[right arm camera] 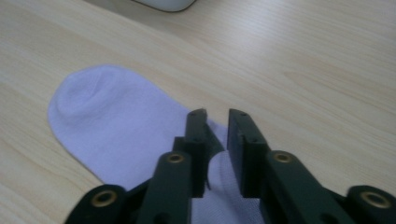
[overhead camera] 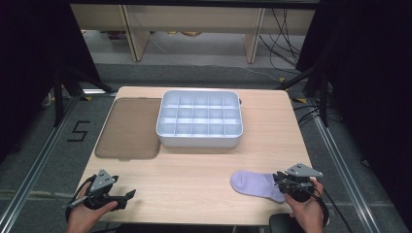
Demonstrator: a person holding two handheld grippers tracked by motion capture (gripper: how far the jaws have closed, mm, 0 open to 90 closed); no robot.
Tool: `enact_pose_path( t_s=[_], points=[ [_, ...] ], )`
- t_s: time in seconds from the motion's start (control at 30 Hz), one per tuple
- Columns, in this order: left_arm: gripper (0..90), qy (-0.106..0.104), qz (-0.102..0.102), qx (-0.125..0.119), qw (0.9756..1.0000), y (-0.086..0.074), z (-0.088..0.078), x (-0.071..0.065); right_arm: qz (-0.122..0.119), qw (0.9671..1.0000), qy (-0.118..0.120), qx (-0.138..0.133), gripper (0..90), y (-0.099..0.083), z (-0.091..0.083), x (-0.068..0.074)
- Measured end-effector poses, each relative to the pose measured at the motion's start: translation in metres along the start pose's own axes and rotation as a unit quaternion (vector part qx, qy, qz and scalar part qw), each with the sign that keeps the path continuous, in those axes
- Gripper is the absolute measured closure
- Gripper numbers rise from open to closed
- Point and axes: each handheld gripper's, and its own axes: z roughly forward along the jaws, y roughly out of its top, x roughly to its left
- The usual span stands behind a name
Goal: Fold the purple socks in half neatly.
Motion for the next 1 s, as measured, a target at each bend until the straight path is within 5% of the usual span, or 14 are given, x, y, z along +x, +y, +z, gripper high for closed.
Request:
enact_pose_path(
  t_s=[0.07,0.1,0.27,0.33,0.37,0.43,0.47,0.5,0.53,0.67,1.0],
  points=[
    [16.5,-0.004,0.01,0.008,0.9999,0.001,0.001,0.001,-0.014,0.9999,-0.001,-0.002,88.1,0.0,0.0,0.001],
    [16.5,-0.005,-0.003,0.001,1.0,0.001,0.003,-0.001,-0.022,0.9997,0.004,-0.005,90.0,0.001,0.002,0.002],
    [16.5,-0.003,0.005,0.001,1.0,0.002,0.003,0.0,-0.05,0.9987,0.012,0.008,90.0,0.005,0.009,0.004],
    [16.5,-0.006,-0.001,-0.004,1.0,0.003,0.004,0.0,-0.043,0.9989,0.015,0.006,90.0,0.006,0.009,0.006],
    [16.5,-0.006,-0.002,-0.011,0.9999,0.005,0.007,-0.001,-0.064,0.9977,0.017,0.009,90.0,0.007,0.012,0.007],
    [16.5,-0.008,0.015,-0.001,0.9999,0.007,0.008,0.001,-0.066,0.9976,0.019,0.011,90.0,0.006,0.012,0.01],
    [16.5,-0.008,0.015,-0.001,0.9999,0.007,0.008,0.001,-0.066,0.9976,0.019,0.011,90.0,0.006,0.012,0.01],
    [16.5,-0.015,-0.011,-0.012,0.9998,0.007,0.012,-0.003,-0.066,0.9976,0.018,0.01,90.0,0.005,0.012,0.011],
    [16.5,-0.013,0.003,-0.015,0.9998,0.009,0.014,-0.004,-0.061,0.9979,0.021,0.012,90.0,0.005,0.011,0.012],
    [16.5,-0.022,-0.002,-0.021,0.9995,0.01,0.016,-0.006,-0.055,0.9975,0.039,0.019,90.0,0.008,0.018,0.017],
    [16.5,-0.03,-0.003,-0.03,0.9991,0.011,0.015,-0.006,-0.094,0.9919,0.065,0.056,90.0,0.021,0.041,0.033]
  ],
)
